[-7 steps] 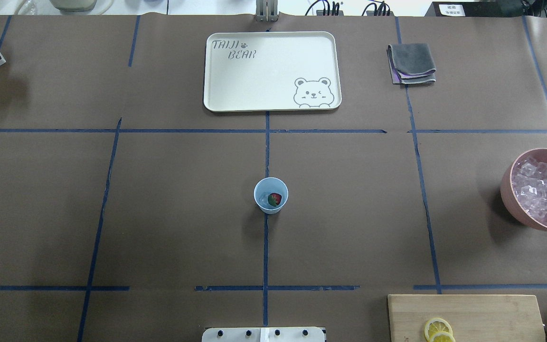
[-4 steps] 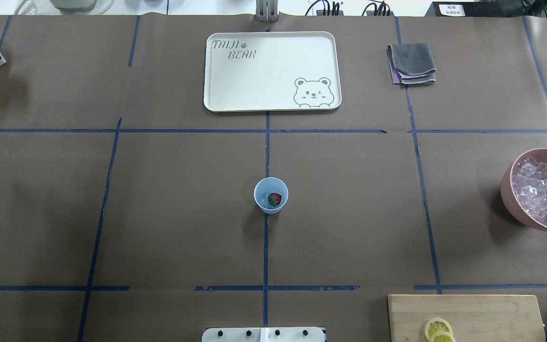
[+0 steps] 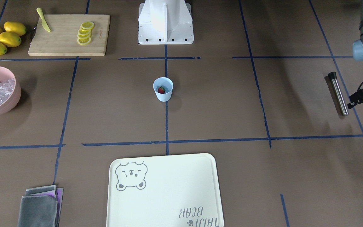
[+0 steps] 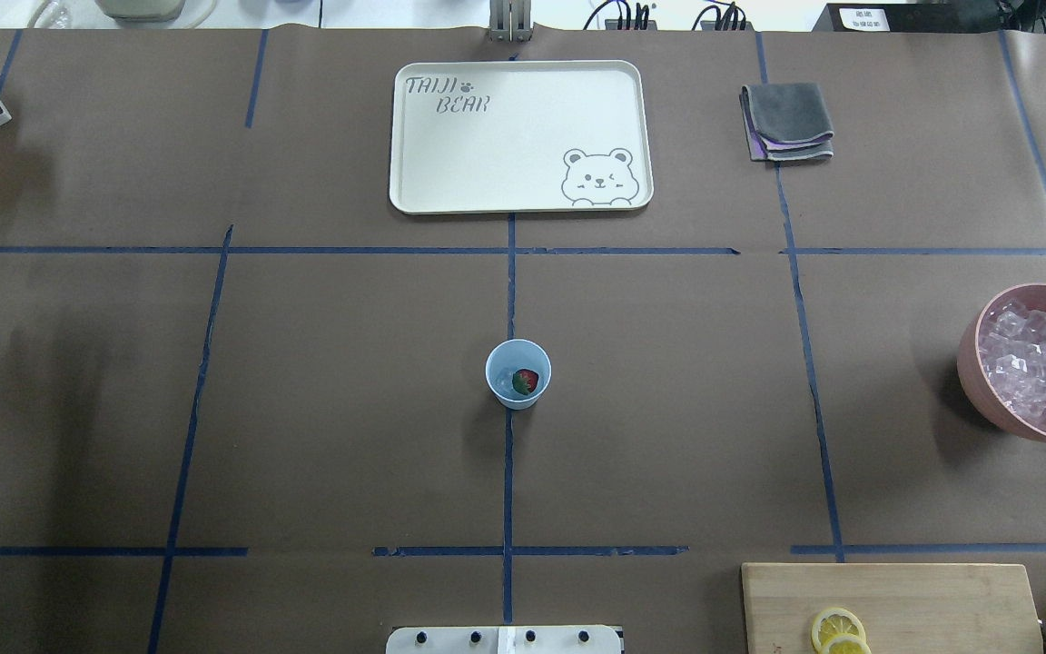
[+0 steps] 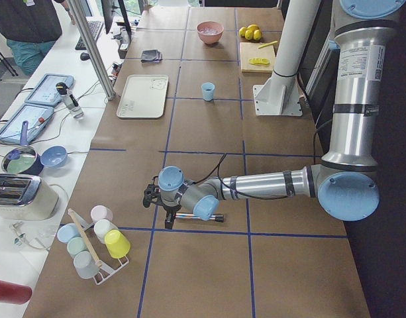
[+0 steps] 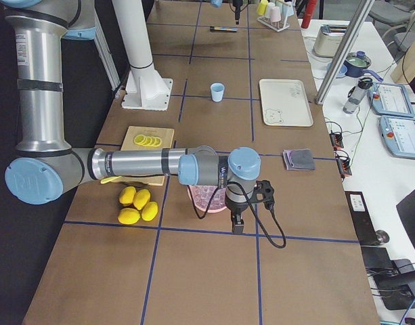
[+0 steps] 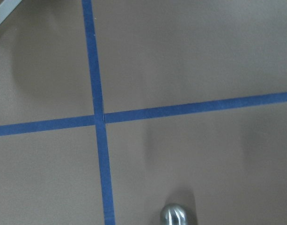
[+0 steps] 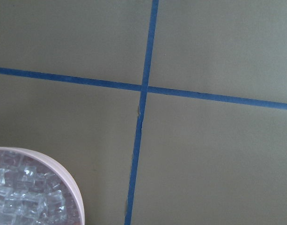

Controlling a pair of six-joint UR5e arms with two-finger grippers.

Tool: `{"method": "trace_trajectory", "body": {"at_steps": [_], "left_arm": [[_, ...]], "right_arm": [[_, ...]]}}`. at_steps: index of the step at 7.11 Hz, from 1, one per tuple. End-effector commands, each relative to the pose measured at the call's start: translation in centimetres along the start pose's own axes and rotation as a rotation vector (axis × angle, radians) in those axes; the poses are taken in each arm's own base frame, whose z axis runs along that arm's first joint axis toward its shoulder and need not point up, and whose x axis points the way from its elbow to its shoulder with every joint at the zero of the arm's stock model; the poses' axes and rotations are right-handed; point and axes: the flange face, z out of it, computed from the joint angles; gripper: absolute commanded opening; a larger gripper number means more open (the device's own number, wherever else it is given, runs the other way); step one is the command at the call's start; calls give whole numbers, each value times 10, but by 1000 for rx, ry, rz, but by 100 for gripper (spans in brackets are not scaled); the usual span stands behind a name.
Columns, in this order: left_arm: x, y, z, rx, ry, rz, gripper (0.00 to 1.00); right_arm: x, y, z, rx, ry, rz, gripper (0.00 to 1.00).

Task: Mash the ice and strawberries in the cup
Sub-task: 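Lower the left gripper onto the steel muddler and grasp it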

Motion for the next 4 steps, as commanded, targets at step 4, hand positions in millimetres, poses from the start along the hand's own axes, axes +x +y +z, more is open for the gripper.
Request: {"method": "trace_trajectory", "body": {"at_steps": [4], "left_arm": [[15, 23, 35, -59, 6, 12, 100]], "right_arm": [[1, 1, 1, -1, 1, 1, 99]]}}
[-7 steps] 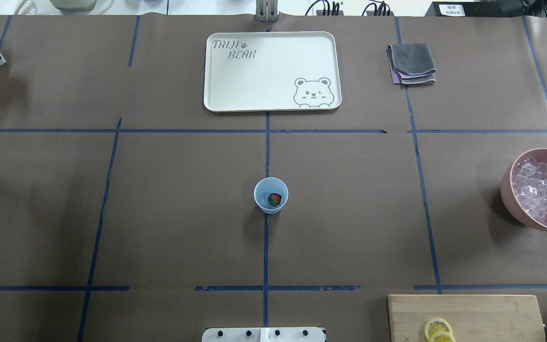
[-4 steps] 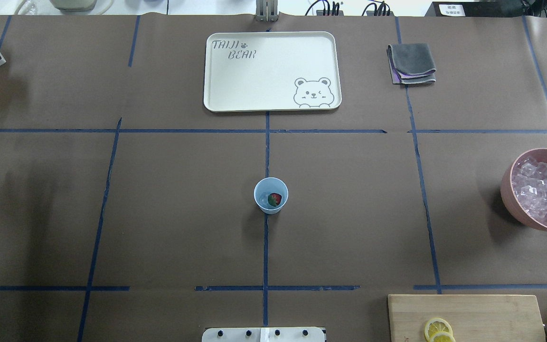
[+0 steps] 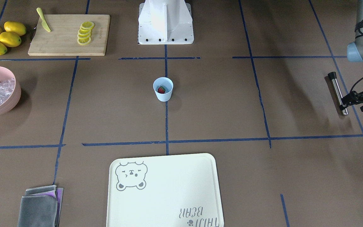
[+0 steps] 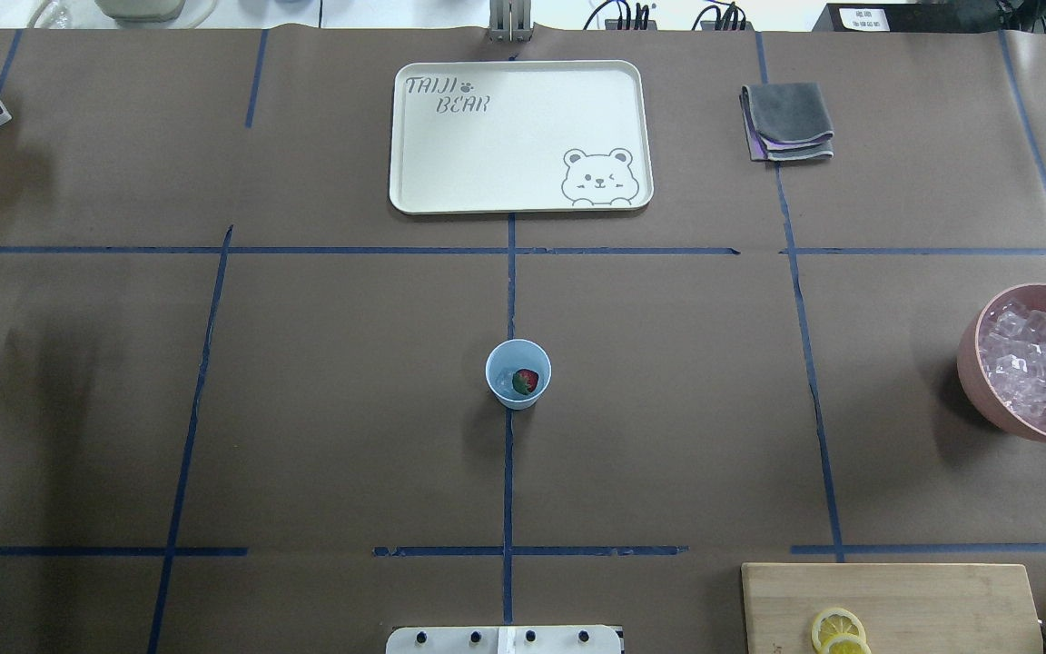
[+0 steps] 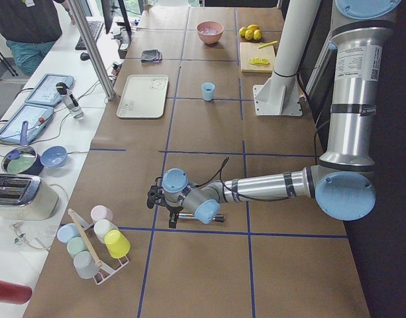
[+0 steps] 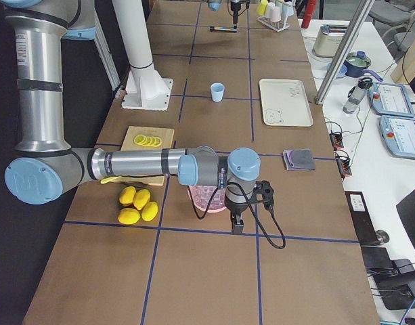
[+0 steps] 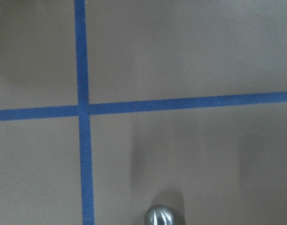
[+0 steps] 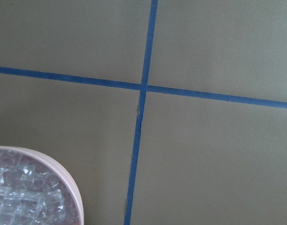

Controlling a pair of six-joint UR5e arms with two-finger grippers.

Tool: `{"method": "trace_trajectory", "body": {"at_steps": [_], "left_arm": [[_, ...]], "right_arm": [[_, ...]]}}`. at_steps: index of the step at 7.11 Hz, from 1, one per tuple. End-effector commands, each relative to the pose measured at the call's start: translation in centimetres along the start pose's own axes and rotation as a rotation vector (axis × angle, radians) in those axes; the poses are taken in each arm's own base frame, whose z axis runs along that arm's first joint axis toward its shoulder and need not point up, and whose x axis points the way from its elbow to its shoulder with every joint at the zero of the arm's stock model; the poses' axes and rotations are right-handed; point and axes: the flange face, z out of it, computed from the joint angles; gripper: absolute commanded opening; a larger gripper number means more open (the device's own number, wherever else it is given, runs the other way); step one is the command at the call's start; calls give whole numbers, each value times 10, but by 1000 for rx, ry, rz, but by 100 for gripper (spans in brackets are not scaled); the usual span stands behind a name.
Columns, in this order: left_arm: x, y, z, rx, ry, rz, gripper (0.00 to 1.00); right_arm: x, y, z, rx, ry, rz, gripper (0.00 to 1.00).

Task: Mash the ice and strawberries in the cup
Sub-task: 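Lower the left gripper onto the steel muddler and grasp it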

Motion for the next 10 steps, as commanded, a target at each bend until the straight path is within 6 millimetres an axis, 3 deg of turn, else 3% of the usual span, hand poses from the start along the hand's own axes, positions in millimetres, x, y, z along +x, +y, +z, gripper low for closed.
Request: {"method": "trace_trajectory", "body": {"at_steps": [1, 2, 3, 4, 6, 7, 9, 10], "left_arm": [[6, 10, 13, -31, -2, 18, 100], [7, 13, 17, -38, -4, 23, 100], [8, 13, 17, -39, -5, 26, 89], [7, 13, 17, -37, -5, 23, 72], [8, 13, 17, -40, -5, 26, 16], [8, 13, 16, -37, -6, 28, 4], [26, 5, 3, -8, 13, 67, 0], [53, -5, -19, 34, 46, 110, 0]], "right_arm": [[0, -1, -1, 1, 1, -3, 99], [0, -1, -1, 1, 1, -3, 99], [1, 0, 1, -1, 2, -1, 99], [0, -1, -1, 1, 2, -3, 99], [0, -1, 0, 0, 2, -2, 99], [0, -1, 0, 0, 2, -2, 99], [-1, -1, -1, 3, 1, -2, 99], [-1, -1, -1, 1, 1, -1, 99]]}}
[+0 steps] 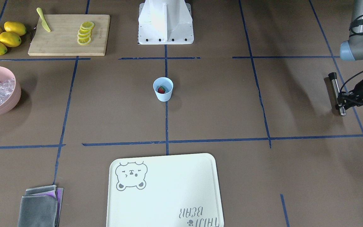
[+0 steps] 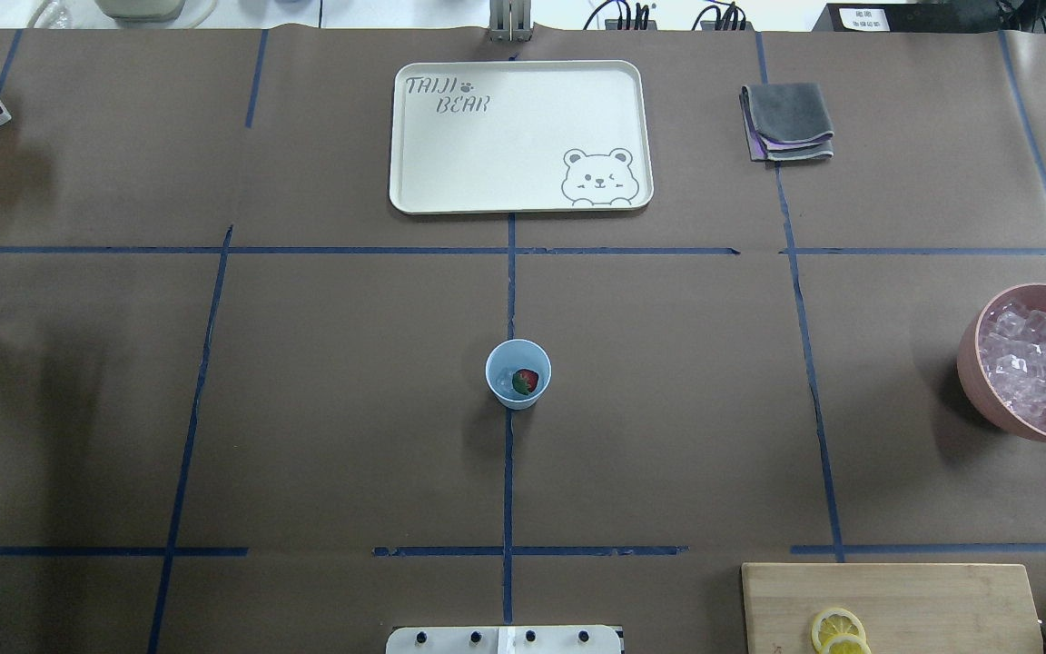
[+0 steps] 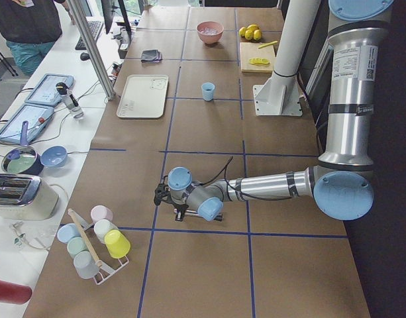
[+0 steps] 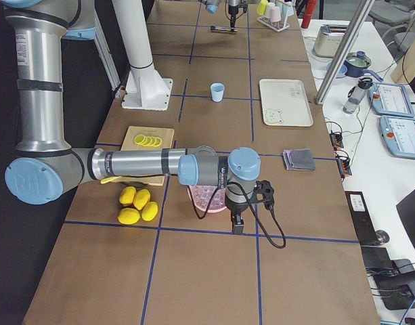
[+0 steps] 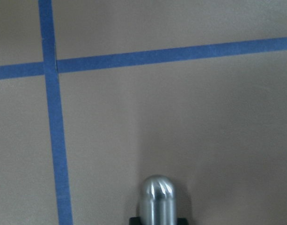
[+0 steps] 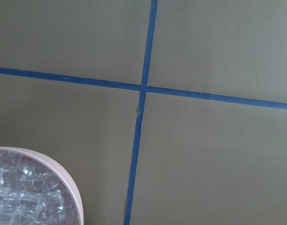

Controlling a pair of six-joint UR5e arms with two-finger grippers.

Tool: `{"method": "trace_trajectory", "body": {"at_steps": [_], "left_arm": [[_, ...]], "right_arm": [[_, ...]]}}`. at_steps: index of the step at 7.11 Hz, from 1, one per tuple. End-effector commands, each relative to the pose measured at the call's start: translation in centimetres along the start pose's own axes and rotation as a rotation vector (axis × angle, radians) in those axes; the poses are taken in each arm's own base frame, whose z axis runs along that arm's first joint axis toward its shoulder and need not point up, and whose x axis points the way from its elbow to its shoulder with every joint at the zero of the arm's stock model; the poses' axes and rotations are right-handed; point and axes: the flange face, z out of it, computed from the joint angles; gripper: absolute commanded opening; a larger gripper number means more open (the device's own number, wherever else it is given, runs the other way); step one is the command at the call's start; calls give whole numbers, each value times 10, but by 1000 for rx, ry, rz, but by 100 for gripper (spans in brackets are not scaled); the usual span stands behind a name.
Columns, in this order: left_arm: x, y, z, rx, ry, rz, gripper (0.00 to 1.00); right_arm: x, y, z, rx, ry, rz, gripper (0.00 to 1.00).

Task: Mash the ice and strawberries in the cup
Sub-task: 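Lower the left gripper onto the steel muddler and grasp it, then lift the muddler upright with the left gripper and carry it over the cup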

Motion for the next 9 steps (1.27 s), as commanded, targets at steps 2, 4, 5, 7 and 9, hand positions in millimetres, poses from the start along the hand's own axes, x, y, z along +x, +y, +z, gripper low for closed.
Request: {"method": "trace_trajectory", "body": {"at_steps": [2, 4, 5, 7, 9], "left_arm": [[95, -48, -75, 208, 106, 282, 0], [194, -125, -132, 417, 203, 523, 6], [226, -140, -149, 473, 255, 519, 1], [311, -163, -176, 596, 364, 684, 0], [390, -170, -194, 712, 456, 814, 0]], "right_arm": [[0, 0, 0, 0, -2, 1, 99], [1, 0, 2, -5, -1, 5, 99], [1, 0, 1, -4, -1, 4, 99], [1, 0, 1, -4, 1, 5, 99], [2, 1, 3, -6, 1, 7, 99]]}}
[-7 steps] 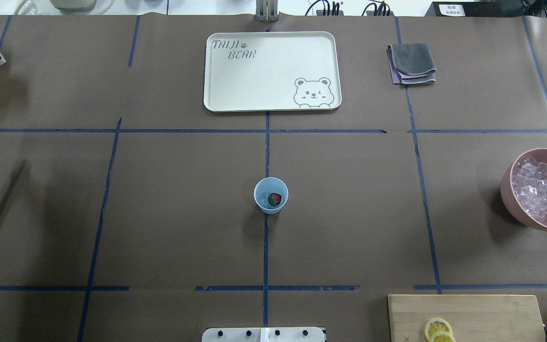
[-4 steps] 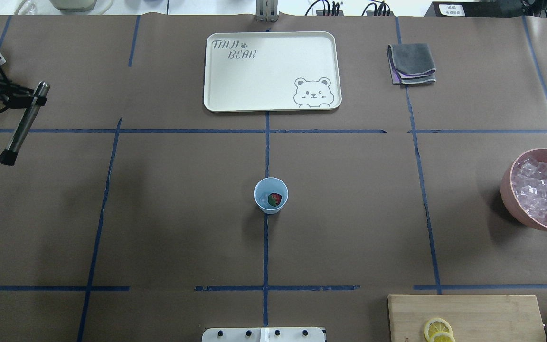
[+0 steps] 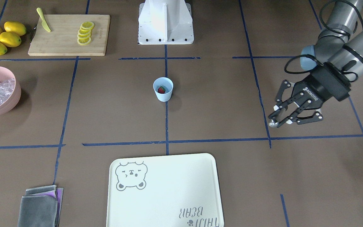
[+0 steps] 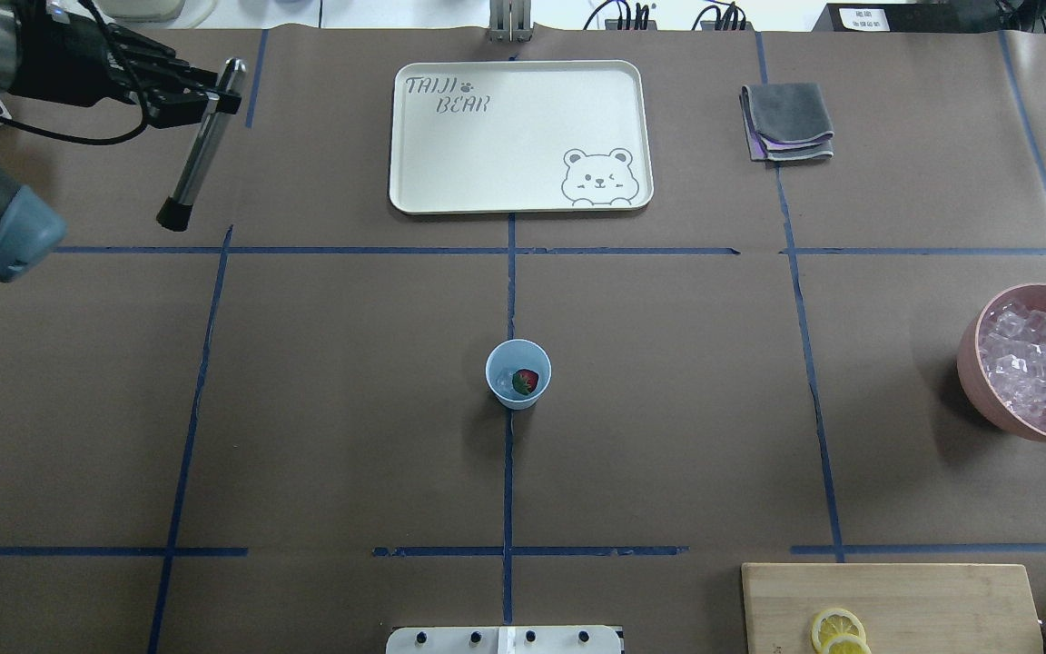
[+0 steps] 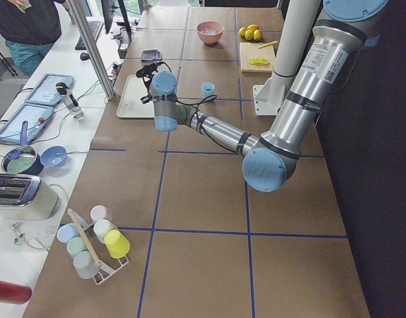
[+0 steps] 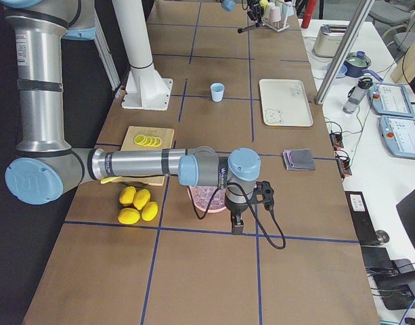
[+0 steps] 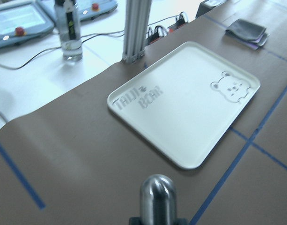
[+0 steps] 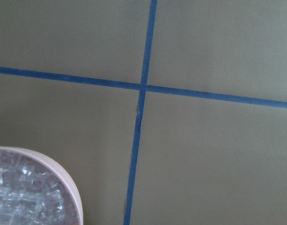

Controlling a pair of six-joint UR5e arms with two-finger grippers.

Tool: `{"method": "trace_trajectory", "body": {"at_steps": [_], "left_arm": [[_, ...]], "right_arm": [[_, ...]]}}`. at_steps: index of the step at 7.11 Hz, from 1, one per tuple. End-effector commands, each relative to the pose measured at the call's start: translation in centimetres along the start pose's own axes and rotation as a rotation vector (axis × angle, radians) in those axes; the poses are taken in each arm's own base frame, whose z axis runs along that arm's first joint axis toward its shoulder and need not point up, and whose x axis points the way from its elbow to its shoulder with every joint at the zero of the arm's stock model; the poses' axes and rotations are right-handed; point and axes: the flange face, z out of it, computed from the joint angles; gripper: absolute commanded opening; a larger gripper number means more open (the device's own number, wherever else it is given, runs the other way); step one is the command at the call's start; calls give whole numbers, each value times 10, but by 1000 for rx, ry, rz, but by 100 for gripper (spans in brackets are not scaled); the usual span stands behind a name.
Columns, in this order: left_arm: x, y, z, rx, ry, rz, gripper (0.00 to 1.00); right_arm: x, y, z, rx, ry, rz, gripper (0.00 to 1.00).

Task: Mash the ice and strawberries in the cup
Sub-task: 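Lift the muddler upright with the left gripper and carry it over the cup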

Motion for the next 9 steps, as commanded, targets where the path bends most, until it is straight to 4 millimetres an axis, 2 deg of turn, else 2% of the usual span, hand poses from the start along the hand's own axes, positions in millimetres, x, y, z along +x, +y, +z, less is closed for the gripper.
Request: {"method": "trace_trajectory", "body": {"at_steps": [1, 2, 3, 7, 9], "left_arm": [[60, -28, 35, 184, 68, 131, 0], [90, -23, 54, 275, 101, 166, 0], [108, -31, 59, 328, 130, 193, 0], [131, -66, 61, 439, 140, 243, 0], [143, -65, 71, 456, 137, 228, 0]], "right_arm": [[1, 1, 1, -2, 0, 2, 99], [1, 1, 1, -2, 0, 2, 99], [1, 1, 1, -3, 0, 3, 99], [2, 0, 1, -3, 3, 3, 99], [2, 1, 2, -3, 3, 1, 99]]}}
